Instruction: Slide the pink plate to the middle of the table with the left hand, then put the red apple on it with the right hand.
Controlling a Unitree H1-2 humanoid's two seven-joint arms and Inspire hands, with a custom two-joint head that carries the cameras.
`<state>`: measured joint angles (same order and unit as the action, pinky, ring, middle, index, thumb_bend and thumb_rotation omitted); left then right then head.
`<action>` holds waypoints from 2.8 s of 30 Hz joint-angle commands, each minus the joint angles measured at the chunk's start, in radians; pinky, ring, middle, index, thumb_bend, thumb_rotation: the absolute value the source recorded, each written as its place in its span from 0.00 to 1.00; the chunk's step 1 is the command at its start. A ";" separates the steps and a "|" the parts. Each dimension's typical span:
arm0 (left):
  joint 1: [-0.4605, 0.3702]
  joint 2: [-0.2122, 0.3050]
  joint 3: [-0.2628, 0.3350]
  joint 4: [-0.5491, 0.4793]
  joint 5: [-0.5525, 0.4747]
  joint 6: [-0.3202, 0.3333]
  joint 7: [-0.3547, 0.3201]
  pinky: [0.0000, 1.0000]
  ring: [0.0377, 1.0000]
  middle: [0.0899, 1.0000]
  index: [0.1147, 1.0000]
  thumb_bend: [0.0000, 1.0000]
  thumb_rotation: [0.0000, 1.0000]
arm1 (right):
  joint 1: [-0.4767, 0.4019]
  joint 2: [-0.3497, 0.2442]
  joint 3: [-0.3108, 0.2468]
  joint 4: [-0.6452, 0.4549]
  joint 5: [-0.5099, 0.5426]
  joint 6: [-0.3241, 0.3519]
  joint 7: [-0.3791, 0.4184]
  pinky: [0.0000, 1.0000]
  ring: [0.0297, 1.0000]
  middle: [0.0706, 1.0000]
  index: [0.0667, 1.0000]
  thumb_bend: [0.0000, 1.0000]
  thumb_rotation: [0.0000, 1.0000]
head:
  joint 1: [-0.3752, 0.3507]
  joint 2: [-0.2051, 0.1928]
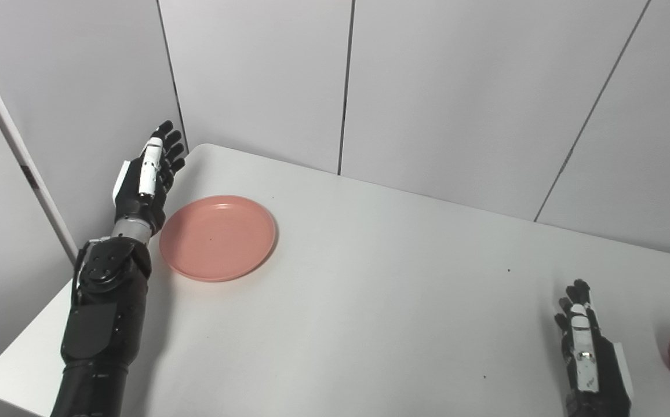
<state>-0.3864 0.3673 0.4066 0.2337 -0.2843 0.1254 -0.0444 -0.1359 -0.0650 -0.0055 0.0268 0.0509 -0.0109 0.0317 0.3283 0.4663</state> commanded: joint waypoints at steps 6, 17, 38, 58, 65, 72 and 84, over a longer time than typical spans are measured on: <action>-0.011 0.025 -0.001 0.018 0.006 -0.075 -0.003 0.95 0.96 0.95 0.91 0.30 1.00 | -0.016 -0.008 -0.004 -0.025 -0.007 -0.016 0.004 1.00 1.00 1.00 1.00 0.10 1.00 | 0.004 0.002; 0.012 0.037 0.013 0.029 -0.001 -0.080 -0.006 0.96 0.97 0.95 0.92 0.30 1.00 | -0.019 -0.013 -0.009 -0.020 -0.004 -0.012 0.007 1.00 1.00 1.00 1.00 0.12 1.00 | 0.017 0.002; 0.039 0.058 0.019 0.024 -0.011 -0.076 -0.008 1.00 0.98 0.96 0.94 0.31 1.00 | -0.021 -0.022 -0.008 -0.011 0.000 -0.020 0.013 1.00 1.00 1.00 1.00 0.12 1.00 | 0.022 -0.002; 0.035 0.022 0.011 0.100 -0.015 -0.117 0.008 0.94 0.94 0.92 0.88 0.26 1.00 | -0.014 -0.011 -0.014 -0.043 0.024 0.027 0.010 1.00 1.00 1.00 1.00 0.14 1.00 | 0.023 0.002; 0.040 0.023 0.003 0.137 -0.050 -0.129 -0.043 0.98 0.97 0.96 0.92 0.26 1.00 | -0.014 -0.003 -0.016 -0.051 0.014 0.034 -0.002 1.00 1.00 1.00 0.99 0.15 1.00 | 0.023 0.004; 0.040 0.027 -0.008 0.171 -0.058 -0.132 -0.076 1.00 0.98 0.97 0.96 0.30 1.00 | -0.015 0.002 -0.014 -0.050 0.010 0.019 -0.007 1.00 1.00 0.99 0.99 0.13 1.00 | 0.022 0.008; 0.033 0.021 -0.023 0.223 -0.039 -0.164 -0.080 0.99 0.98 0.97 0.95 0.32 1.00 | -0.011 -0.011 -0.011 -0.059 0.007 0.024 0.007 1.00 1.00 1.00 1.00 0.14 1.00 | 0.018 0.012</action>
<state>-0.3304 0.3767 0.3932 0.4506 -0.3278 -0.0316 -0.1256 -0.1352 -0.0721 -0.0130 0.0086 0.0562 0.0265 0.0296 0.3467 0.4771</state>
